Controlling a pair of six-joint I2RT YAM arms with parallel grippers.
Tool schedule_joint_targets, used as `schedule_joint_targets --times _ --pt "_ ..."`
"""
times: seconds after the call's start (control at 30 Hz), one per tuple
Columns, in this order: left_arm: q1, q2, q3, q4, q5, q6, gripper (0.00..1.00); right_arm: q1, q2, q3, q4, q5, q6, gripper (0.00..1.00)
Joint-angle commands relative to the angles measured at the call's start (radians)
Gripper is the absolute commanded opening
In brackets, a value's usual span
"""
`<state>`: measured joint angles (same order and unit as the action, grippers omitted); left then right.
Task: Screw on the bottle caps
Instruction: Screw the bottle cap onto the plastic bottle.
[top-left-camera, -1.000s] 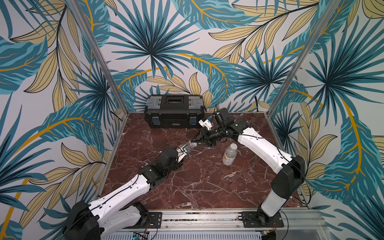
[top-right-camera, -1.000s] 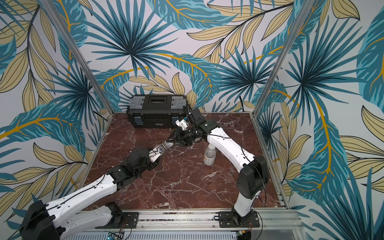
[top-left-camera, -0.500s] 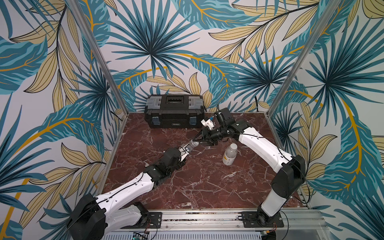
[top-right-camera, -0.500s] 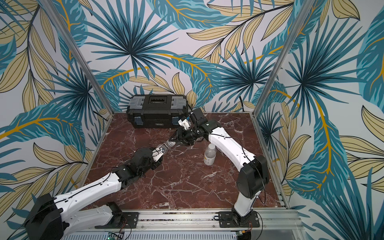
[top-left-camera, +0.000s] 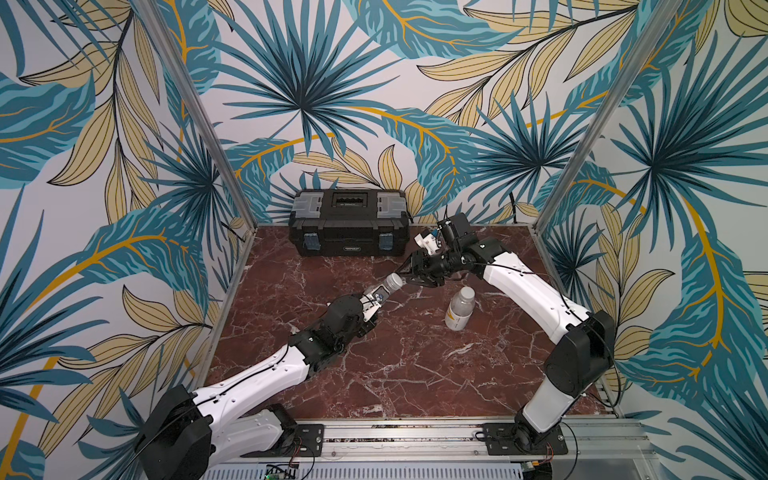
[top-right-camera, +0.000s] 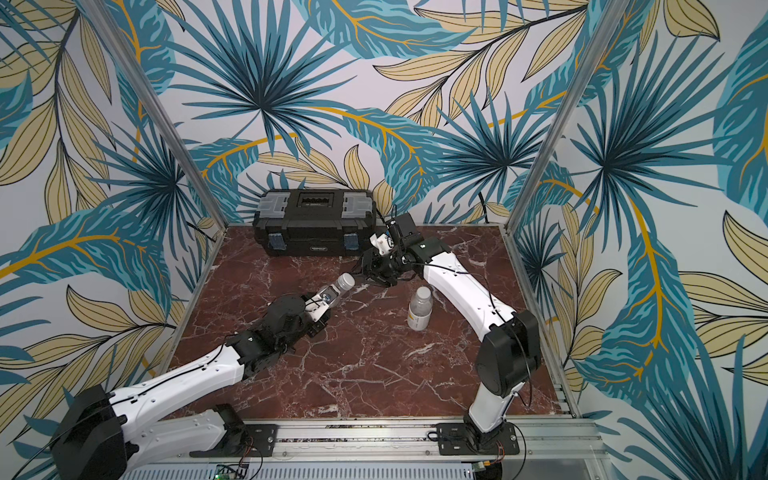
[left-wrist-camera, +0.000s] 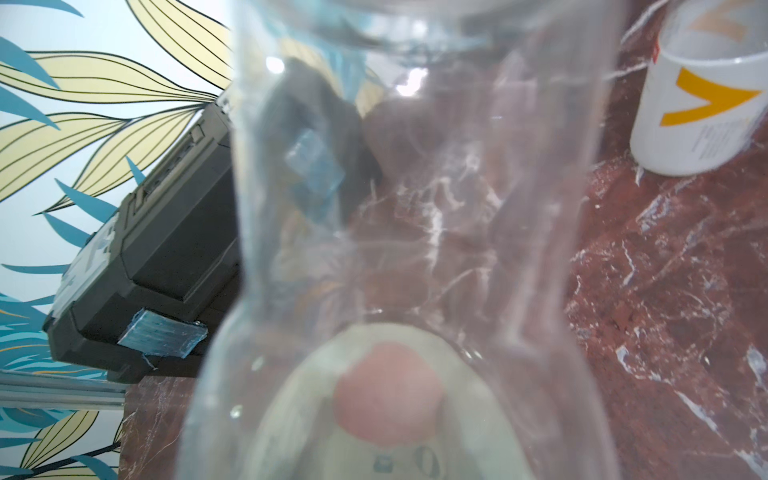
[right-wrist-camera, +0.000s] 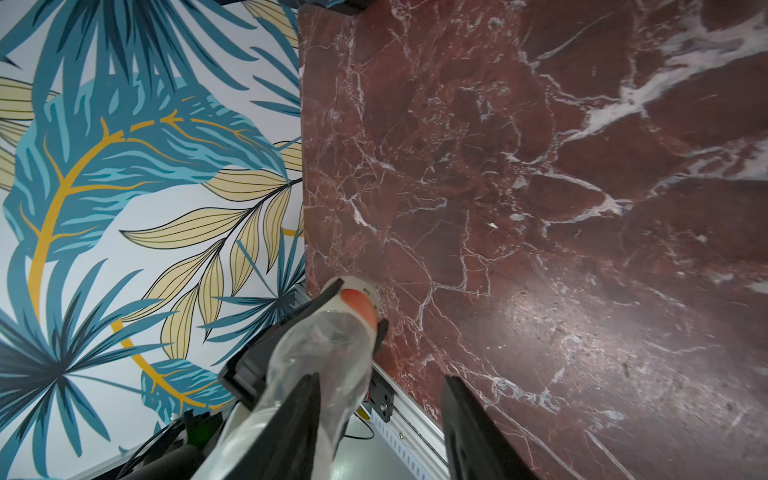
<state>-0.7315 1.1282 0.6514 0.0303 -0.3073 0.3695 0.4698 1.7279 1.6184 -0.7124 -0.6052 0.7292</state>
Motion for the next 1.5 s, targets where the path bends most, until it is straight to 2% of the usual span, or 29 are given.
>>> schedule_joint_targets --times 0.0,0.4,0.5,0.6,0.73,0.93,1.0,1.1,1.23,1.47 --pt "0.005 -0.006 0.014 0.074 -0.011 -0.024 0.22 0.000 -0.029 -0.017 -0.041 0.044 -0.026 0.54" --pt "0.005 0.000 0.018 0.066 0.009 -0.034 0.22 -0.037 -0.071 -0.009 -0.029 0.085 -0.069 0.57" --pt "0.005 -0.007 0.020 0.063 0.023 -0.032 0.23 -0.055 -0.086 -0.009 -0.036 0.091 -0.119 0.57" --pt "0.005 -0.015 0.036 0.040 0.059 -0.034 0.22 -0.070 -0.116 -0.007 -0.043 0.084 -0.258 0.56" --pt "0.006 -0.031 0.055 0.011 0.118 -0.038 0.23 -0.084 -0.183 -0.012 -0.055 0.072 -0.541 0.57" --pt "0.016 -0.039 0.099 -0.063 0.273 -0.053 0.23 -0.088 -0.308 -0.095 -0.059 -0.187 -1.012 0.61" --pt "0.018 -0.041 0.118 -0.092 0.314 -0.052 0.23 -0.086 -0.331 -0.088 -0.125 -0.218 -1.144 0.64" --pt "0.018 -0.047 0.151 -0.141 0.382 -0.049 0.23 -0.077 -0.325 -0.011 -0.287 -0.215 -1.266 0.65" --pt "0.031 -0.056 0.190 -0.179 0.519 -0.059 0.24 -0.038 -0.321 0.039 -0.410 -0.097 -1.380 0.66" --pt "0.032 -0.028 0.280 -0.257 0.709 -0.073 0.24 -0.015 -0.313 0.044 -0.372 -0.095 -1.403 0.66"
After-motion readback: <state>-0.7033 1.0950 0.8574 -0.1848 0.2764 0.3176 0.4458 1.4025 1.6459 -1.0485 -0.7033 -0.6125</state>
